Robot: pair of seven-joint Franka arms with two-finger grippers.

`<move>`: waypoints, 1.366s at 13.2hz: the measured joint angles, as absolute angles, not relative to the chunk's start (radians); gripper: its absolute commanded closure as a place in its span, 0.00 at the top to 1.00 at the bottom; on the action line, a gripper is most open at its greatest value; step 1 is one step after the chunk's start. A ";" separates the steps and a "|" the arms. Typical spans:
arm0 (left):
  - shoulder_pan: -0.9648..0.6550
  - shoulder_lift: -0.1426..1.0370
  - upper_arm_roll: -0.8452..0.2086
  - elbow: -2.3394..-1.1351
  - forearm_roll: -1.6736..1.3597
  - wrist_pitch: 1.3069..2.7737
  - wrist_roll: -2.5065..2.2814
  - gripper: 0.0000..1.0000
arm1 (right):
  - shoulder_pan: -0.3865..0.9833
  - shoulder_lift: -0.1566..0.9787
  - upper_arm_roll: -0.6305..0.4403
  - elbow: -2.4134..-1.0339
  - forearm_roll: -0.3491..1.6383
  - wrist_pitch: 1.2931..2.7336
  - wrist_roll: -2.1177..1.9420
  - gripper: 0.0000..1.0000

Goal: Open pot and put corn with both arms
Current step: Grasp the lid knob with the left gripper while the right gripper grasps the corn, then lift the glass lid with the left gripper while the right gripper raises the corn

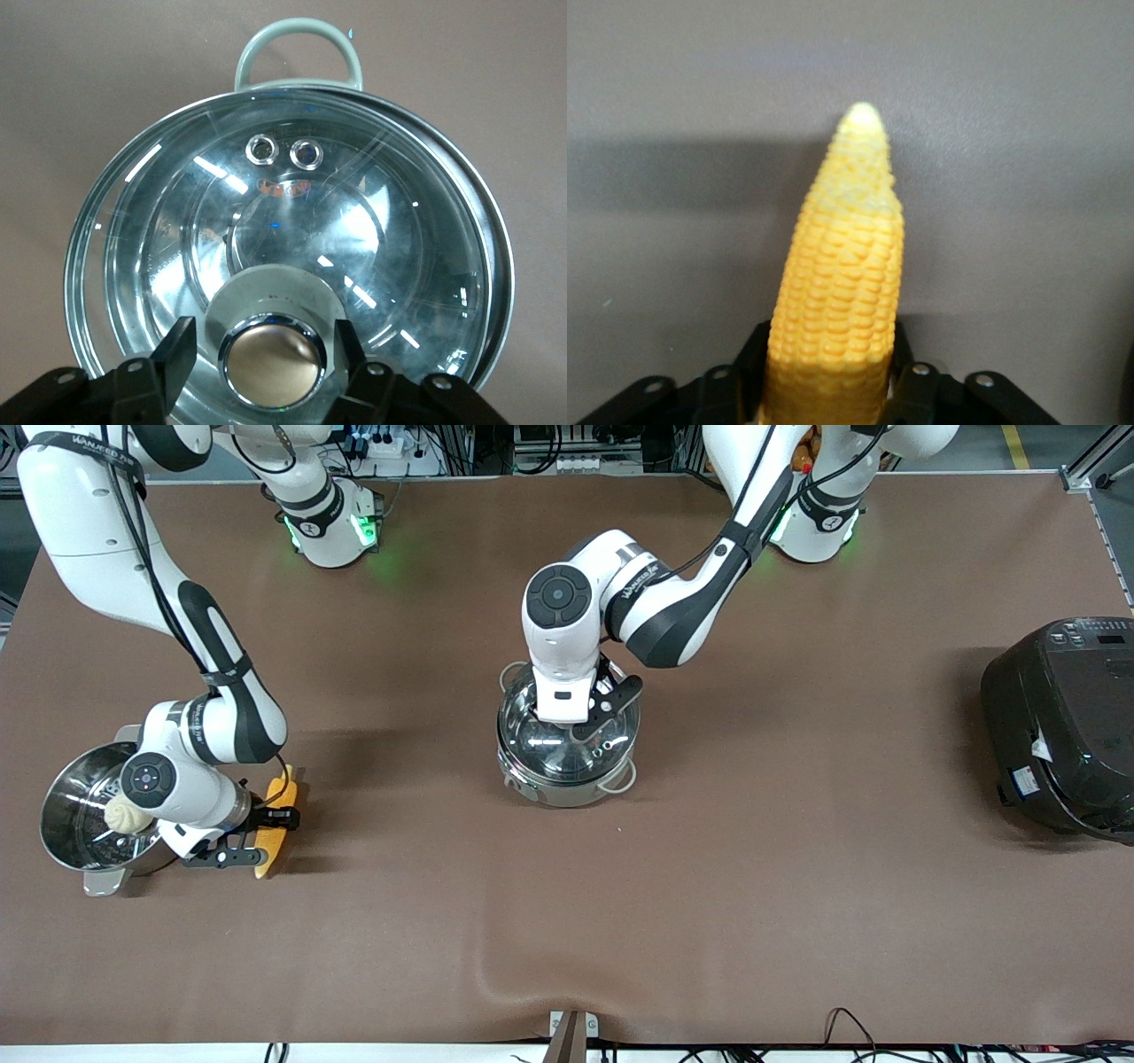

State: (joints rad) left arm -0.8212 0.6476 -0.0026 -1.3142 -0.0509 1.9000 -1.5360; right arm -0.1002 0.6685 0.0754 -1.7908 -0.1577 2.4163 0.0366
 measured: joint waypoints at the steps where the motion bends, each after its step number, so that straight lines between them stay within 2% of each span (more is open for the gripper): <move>1: -0.822 0.649 -0.003 -1.314 -0.051 1.900 -1.538 0.68 | -0.100 0.667 0.077 -1.792 -0.158 2.416 0.037 0.00; 2: -0.822 0.650 -0.003 -1.314 -0.051 1.901 -1.538 0.63 | -0.100 0.667 0.077 -1.792 -0.158 2.416 0.037 0.00; 5: -0.823 0.652 -0.003 -1.312 -0.051 1.905 -1.539 0.40 | -0.099 0.653 0.081 -1.789 -0.160 2.407 0.034 0.00; 6: -0.823 0.652 -0.003 -1.312 -0.051 1.908 -1.539 0.22 | -0.098 0.635 0.083 -1.786 -0.161 2.386 0.028 0.00; 7: -0.823 0.652 -0.002 -1.311 -0.051 1.913 -1.539 0.00 | -0.097 0.608 0.086 -1.781 -0.161 2.346 0.014 0.00; 13: -0.821 0.641 0.000 -1.293 -0.051 1.909 -1.541 0.00 | -0.095 0.417 0.158 -1.770 -0.131 2.113 -0.041 0.00; 15: -0.799 0.577 0.002 -1.270 -0.051 1.847 -1.519 0.00 | -0.090 0.375 0.206 -1.770 -0.123 2.049 -0.040 0.00; 18: -0.667 0.399 0.009 -1.267 -0.053 1.630 -1.256 0.00 | -0.084 0.350 0.268 -1.771 -0.119 2.027 -0.007 0.00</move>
State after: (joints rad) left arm -0.6671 0.3986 0.0087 -1.2672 -0.0530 1.6304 -1.2564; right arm -0.0837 0.3500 0.2677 -1.7709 -0.1189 2.0266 -0.0067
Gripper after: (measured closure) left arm 0.498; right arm 0.907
